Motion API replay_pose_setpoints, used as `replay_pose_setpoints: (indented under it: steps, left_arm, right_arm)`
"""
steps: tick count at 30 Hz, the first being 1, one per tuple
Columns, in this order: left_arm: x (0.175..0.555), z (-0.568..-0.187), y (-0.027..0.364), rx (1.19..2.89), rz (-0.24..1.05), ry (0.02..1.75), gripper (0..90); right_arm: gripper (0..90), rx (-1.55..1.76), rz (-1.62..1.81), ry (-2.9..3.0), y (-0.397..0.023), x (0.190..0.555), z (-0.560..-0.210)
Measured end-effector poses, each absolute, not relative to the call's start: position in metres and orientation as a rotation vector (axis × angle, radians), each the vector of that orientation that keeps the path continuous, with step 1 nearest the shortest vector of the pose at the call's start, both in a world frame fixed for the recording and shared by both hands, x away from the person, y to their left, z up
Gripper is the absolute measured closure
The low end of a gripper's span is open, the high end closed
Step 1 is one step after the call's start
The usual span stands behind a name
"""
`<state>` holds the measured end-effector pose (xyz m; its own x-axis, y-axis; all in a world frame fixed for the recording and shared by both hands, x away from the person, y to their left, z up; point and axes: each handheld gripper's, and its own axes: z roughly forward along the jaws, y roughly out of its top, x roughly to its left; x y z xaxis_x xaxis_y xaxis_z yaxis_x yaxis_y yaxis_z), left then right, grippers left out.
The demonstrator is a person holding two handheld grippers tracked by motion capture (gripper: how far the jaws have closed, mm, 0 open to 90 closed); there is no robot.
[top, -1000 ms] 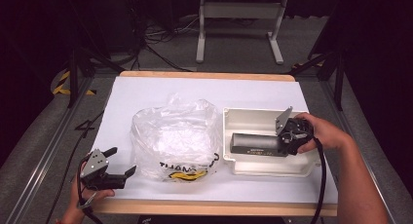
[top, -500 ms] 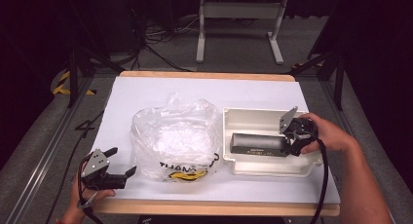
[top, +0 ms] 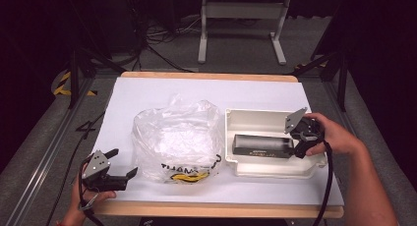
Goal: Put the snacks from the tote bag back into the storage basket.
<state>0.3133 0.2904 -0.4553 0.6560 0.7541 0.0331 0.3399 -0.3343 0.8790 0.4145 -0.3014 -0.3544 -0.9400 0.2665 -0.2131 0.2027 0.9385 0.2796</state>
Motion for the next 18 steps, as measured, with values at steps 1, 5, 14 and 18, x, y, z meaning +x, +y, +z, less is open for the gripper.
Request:
replay_pose_setpoints:
  steps: [1,5,14,18]
  left_arm:
    - [0.313,-0.455,0.290,1.933,0.554,0.857,6.5]
    - [0.313,-0.455,0.291,1.931,0.557,0.854,6.5]
    - [0.311,-0.454,0.292,1.923,0.563,0.852,6.5]
    - [0.311,-0.453,0.292,1.920,0.565,0.852,6.5]
  right_arm:
    - [16.1,0.347,0.394,2.833,-0.302,0.414,-0.353]
    - [13.1,0.362,0.463,2.777,-0.304,0.407,-0.346]
    - [10.4,0.475,0.619,2.574,-0.306,0.387,-0.336]
    - [10.0,0.549,0.712,2.477,-0.311,0.380,-0.334]
